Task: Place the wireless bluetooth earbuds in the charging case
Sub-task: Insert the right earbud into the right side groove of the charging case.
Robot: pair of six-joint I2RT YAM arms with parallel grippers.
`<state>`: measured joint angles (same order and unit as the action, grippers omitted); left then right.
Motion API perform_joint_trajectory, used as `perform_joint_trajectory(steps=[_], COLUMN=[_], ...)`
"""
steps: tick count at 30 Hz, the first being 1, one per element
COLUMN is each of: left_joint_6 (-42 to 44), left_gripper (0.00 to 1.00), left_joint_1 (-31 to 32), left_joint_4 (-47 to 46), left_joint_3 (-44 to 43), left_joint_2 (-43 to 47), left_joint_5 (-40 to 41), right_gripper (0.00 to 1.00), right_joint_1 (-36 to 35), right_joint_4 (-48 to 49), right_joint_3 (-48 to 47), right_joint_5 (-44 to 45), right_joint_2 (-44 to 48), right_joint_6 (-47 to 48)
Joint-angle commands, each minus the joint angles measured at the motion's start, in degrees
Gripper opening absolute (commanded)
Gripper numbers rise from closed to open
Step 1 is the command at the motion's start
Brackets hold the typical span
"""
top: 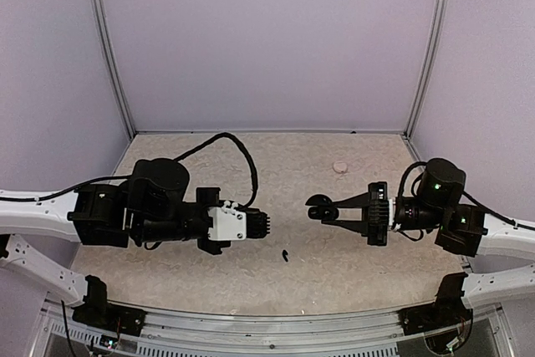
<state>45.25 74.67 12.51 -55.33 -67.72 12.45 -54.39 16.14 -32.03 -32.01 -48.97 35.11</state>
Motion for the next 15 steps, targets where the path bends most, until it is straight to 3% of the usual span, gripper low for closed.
perform_joint_trajectory(steps=[1,9,15], left_joint_6=[0.24,-3.05,-4.19], left_gripper=[0.12,0.12,0.12], left_joint_1=[0.38,0.40,0.77], left_joint_4=[-0.86,0.59,2.87], left_joint_3=[-2.33,-6.30,-9.93], left_joint_2=[0.51,-1.34,-4.79], left_joint_5=[-0.82,-2.39,-0.19], right_gripper=[0.00,0.00,0.00], right_joint_1=[-0.77,-2.55,-3.13], right_joint_4=[-0.49,-2.51,-4.01], right_joint_3=[-1.30,-2.76,-4.60], right_joint_5=[2.07,16.69,19.44], right_joint_2=[-0.61,-5.45,-8.77], right_joint_6=[0.62,-0.57,-3.12])
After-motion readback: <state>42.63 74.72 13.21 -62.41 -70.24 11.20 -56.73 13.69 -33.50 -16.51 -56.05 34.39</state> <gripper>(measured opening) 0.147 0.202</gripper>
